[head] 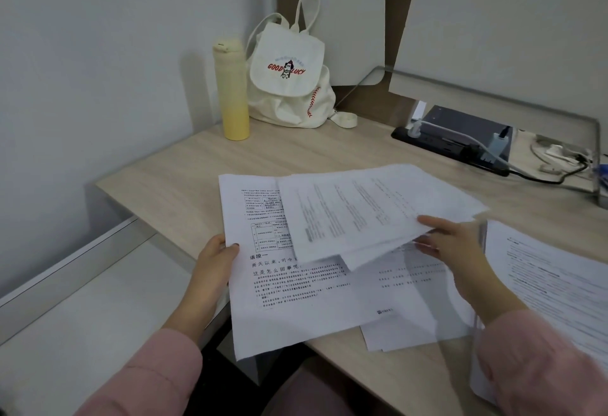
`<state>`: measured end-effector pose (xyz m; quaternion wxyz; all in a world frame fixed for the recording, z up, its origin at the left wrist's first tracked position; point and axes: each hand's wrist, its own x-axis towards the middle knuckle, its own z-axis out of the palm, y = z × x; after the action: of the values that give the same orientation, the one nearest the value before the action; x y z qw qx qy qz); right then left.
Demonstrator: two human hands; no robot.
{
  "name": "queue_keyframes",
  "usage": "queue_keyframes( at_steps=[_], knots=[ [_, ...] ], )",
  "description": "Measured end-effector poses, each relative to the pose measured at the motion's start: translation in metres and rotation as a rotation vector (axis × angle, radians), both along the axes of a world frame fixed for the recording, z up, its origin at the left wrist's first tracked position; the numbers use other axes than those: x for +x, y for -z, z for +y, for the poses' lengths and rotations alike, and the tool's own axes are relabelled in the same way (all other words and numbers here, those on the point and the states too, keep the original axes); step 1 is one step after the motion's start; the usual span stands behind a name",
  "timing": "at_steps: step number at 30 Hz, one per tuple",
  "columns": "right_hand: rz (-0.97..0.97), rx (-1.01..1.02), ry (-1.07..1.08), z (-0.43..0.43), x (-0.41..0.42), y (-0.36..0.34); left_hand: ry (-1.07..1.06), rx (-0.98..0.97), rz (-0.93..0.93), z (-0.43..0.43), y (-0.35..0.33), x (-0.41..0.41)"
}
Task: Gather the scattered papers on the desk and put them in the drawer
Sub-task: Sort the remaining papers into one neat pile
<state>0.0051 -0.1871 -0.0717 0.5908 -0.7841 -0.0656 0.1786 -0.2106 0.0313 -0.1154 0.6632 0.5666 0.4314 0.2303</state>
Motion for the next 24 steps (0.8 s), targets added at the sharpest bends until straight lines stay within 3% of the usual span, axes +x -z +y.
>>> queue_keyframes(
  at_steps=[5,7,9,11,15,19,24],
  knots=[
    [-0.732,-0.833,-0.236,0.001,-0.013,0.017,0.005,0.005,0.013,-0.001,-0.001,0.0],
    [-1.018,-0.948,-0.255,0.003,-0.014,0.016,0.008,0.007,0.013,-0.002,-0.002,-0.001],
    [-1.23,-0.928,-0.236,0.009,-0.018,0.013,0.001,0.008,0.007,-0.001,-0.001,0.0],
    [-1.285,-0.88,-0.261,0.021,-0.029,0.007,-0.008,0.017,0.007,-0.002,0.0,0.001],
    [-0.941,-0.786,-0.361,0.058,-0.065,0.002,-0.017,0.047,0.013,-0.003,0.0,0.002],
    [-0.631,-0.47,-0.463,0.091,-0.095,0.013,0.006,0.077,0.037,-0.006,-0.001,0.002],
    [0.128,-0.028,-0.568,0.115,-0.117,0.008,-0.005,0.066,0.038,-0.005,-0.006,0.001]
  ],
)
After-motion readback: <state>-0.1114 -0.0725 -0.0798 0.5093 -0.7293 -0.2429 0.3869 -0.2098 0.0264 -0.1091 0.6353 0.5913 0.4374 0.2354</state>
